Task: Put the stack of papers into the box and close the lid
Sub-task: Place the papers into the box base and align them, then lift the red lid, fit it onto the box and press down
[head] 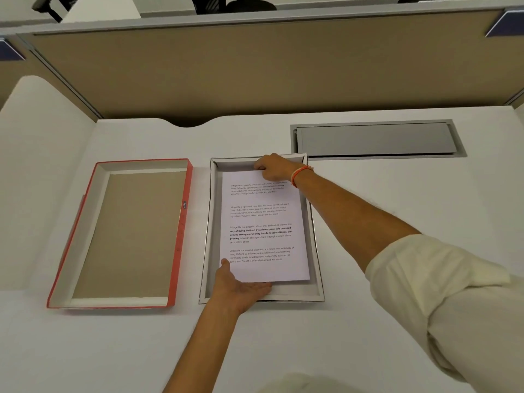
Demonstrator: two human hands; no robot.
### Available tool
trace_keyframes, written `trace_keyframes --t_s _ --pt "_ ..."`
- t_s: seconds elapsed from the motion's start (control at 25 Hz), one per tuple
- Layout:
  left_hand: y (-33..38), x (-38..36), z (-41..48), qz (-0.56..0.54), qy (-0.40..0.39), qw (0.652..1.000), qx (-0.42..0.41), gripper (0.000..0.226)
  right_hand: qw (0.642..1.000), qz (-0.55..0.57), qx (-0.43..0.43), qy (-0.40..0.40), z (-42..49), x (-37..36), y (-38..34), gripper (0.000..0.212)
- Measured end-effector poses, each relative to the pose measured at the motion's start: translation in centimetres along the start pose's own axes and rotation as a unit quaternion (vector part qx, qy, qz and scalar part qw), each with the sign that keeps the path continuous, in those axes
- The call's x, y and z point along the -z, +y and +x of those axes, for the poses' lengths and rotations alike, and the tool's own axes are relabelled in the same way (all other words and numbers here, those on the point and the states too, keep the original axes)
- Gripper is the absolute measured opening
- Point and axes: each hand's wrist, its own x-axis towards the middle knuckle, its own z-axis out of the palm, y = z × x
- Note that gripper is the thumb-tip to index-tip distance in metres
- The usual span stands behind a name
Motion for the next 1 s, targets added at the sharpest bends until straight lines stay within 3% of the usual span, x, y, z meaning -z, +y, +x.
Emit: trace_keyframes --t_s 0.4,0.68,0.84,1.0 --pt "-0.4 0.1 -1.2 0.039 -0.018 0.999 -0.013 0.063 0.999 -0.032 -0.003 -0.021 -1.3 1.0 -1.3 0.021" --pt "0.8 0.2 -3.0 0.106 -0.065 0.992 -0.039 0.084 1.000 0.001 -0.012 0.024 -3.9 2.4 -3.4 0.035" --pt "3.8 0.3 -3.0 0.164 -0.068 0.967 -0.185 0.078 0.993 0.095 -0.011 0.066 -5.5 0.9 -4.9 0.031" --pt "7.4 2.1 -3.0 0.209 0.003 0.900 -0.382 0.043 0.967 0.238 -0.004 0.096 -7.1 -1.4 -7.5 0.032"
